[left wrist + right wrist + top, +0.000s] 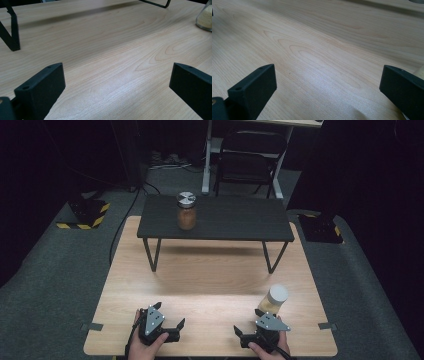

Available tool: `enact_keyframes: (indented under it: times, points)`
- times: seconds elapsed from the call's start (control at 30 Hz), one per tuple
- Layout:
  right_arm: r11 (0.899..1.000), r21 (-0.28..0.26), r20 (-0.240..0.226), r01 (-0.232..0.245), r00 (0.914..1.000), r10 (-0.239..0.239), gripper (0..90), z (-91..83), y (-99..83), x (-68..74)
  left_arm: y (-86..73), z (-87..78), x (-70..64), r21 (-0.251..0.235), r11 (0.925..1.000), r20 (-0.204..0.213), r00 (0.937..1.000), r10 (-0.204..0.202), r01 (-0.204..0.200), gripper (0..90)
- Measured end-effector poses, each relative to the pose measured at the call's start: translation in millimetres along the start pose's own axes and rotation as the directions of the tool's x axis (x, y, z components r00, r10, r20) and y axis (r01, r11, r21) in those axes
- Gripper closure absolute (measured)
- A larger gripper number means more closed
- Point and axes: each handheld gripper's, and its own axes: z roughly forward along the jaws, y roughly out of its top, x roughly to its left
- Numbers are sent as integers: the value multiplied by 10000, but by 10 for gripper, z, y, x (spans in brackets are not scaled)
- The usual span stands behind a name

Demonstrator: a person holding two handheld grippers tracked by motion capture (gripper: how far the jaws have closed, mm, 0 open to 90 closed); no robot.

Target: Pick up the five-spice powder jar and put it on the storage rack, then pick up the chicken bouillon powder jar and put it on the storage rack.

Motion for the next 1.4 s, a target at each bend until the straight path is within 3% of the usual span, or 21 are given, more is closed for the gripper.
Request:
enact_keyframes:
  times: [0.53,0.83,1.07,1.23,1.4]
  points:
    - [10000,-32,50,28,10000,-28,10,-6,-8,13,13,18,-116,71,9970,-29,9970,768,-768,6]
    - [9997,-233,-26,-65,10000,65,9,-29,-48,-11,-11,2,-126,-37,9988,-102,9988,479,-479,6]
    - [9992,-390,-139,-40,9999,35,10,-44,-74,-26,-16,-8,-121,-50,9986,-12,9987,518,-518,6]
    - [9965,-834,-227,-53,9997,34,9,-145,-85,-8,-6,-5,-97,6,9993,36,9993,368,-368,6]
    - [9918,-1269,-185,-144,9998,121,8,-291,-84,12,-2,-2,-101,18,9989,71,9989,471,-471,6]
